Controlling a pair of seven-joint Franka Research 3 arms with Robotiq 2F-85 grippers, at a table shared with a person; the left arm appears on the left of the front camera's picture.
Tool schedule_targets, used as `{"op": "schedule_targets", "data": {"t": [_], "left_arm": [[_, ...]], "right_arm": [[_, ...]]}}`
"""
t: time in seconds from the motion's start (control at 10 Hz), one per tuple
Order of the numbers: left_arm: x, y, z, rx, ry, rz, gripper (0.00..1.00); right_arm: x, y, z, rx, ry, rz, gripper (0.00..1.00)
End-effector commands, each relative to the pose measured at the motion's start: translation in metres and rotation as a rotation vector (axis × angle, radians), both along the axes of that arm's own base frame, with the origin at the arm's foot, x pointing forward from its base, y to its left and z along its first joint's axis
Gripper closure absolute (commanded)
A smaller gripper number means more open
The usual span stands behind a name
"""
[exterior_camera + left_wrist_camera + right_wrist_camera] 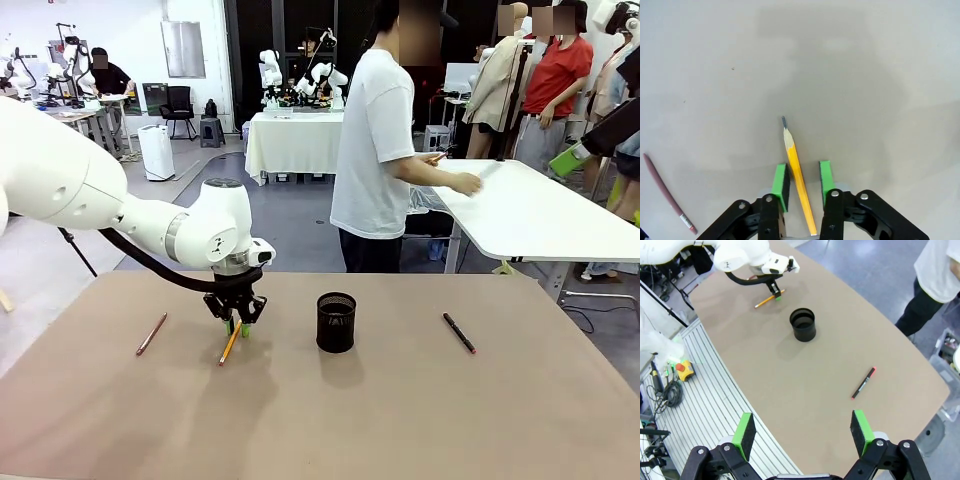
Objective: Place the pens into the pen holder.
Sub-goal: Pick up a writing instrument from the table and place it into the Pen holder.
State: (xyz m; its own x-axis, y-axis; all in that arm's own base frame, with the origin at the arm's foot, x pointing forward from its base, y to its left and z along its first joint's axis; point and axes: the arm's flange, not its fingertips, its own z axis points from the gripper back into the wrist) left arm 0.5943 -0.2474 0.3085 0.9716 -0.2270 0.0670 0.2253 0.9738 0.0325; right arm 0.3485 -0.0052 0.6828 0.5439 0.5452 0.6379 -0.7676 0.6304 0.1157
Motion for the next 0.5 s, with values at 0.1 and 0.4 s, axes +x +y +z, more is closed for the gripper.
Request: {"op": "schedule_targets", "data": {"t": [0.1,0.4], "left_arm": [[0.0041,0.006,-0.0032,-0.014,0.041,0.021,1.0],[0.0023,0.0104,-0.0017,-0.032,0.068,0.028,1.0]], "right_arm": [[0.0,0.0016,0.002,0.015,0.001,0.002,0.0],[0.0,0.0016,0.002,0.015,0.001,0.002,0.0]]}}
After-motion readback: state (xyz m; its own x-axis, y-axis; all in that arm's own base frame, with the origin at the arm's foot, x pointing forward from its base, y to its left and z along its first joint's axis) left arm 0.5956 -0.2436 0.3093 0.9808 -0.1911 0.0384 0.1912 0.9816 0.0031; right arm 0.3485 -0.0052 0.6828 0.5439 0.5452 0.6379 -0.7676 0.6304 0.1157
